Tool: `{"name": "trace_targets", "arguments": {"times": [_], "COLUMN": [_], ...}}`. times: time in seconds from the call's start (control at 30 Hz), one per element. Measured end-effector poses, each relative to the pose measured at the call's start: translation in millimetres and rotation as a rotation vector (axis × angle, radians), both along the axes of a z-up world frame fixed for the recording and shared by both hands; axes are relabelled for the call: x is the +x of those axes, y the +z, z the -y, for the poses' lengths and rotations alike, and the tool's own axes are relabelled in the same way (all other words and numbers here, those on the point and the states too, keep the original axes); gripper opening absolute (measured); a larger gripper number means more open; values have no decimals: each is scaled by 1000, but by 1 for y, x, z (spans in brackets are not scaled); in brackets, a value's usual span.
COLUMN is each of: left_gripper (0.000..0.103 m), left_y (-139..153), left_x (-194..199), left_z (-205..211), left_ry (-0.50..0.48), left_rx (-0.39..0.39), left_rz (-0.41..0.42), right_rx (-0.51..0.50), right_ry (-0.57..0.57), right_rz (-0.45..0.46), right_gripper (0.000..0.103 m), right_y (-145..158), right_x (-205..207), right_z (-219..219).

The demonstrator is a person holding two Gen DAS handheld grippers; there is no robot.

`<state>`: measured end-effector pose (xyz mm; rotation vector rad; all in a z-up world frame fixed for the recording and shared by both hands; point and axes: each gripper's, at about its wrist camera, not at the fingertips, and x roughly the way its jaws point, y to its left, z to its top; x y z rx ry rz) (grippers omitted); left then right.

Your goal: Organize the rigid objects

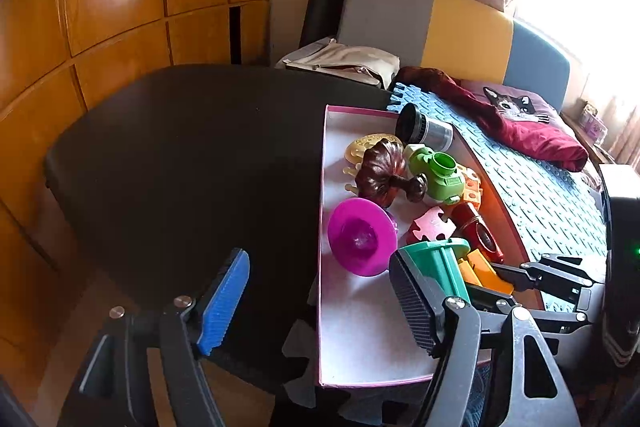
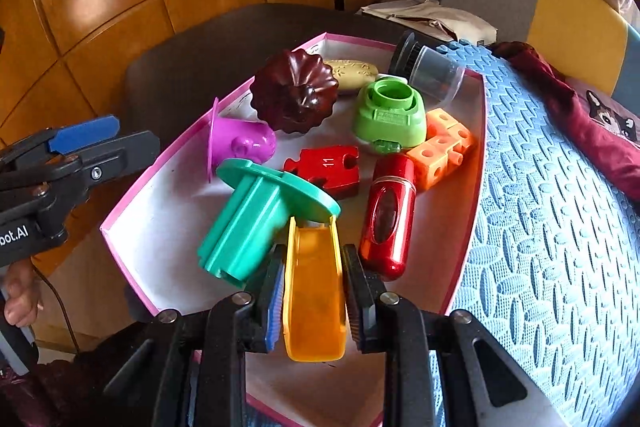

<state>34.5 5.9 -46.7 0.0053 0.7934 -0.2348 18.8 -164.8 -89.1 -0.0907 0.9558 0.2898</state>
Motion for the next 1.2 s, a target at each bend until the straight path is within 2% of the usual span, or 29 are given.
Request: {"name": "trace_targets", "arguments": {"times": [0.1,0.23,0.33,0.4,0.5,0.67,0.93,1.07,1.2], "left_gripper": [80,81,82,90,92,103,103,103,103], "left_y": [3,5,8,9,13,17,25,29,34], "left_x": [-2,-4,-6,-8,-11,-15,-23,-28,-38], "left_z": [-1,0,0,0,1,3,-1,0,-4], "left_ry": [17,27,37,43,49,60,110,139,150], "left_rx": [5,15,11,17,20,25,29,58,37], "left_rz": [16,27,36,42,55,64,75,72,113], "right_rx": [-51,-69,-55,-43,-17,-11,28,18,26], "right_ry": [-24,-29,-27,-32,-57,-159,-351,-386,-397], "right_rz": [22,39,39,50,75,158,208,227,243], "right_gripper": [39,45,46,46,46,46,46,46,46], "right_y": [-3,-2,0,4,11,29,49,53,59], "right_x": [0,-8,-14,-20,-24,-36,-34,-38,-40], "right_z": [-2,-6,-7,-6,-2,4,17,19,19]}}
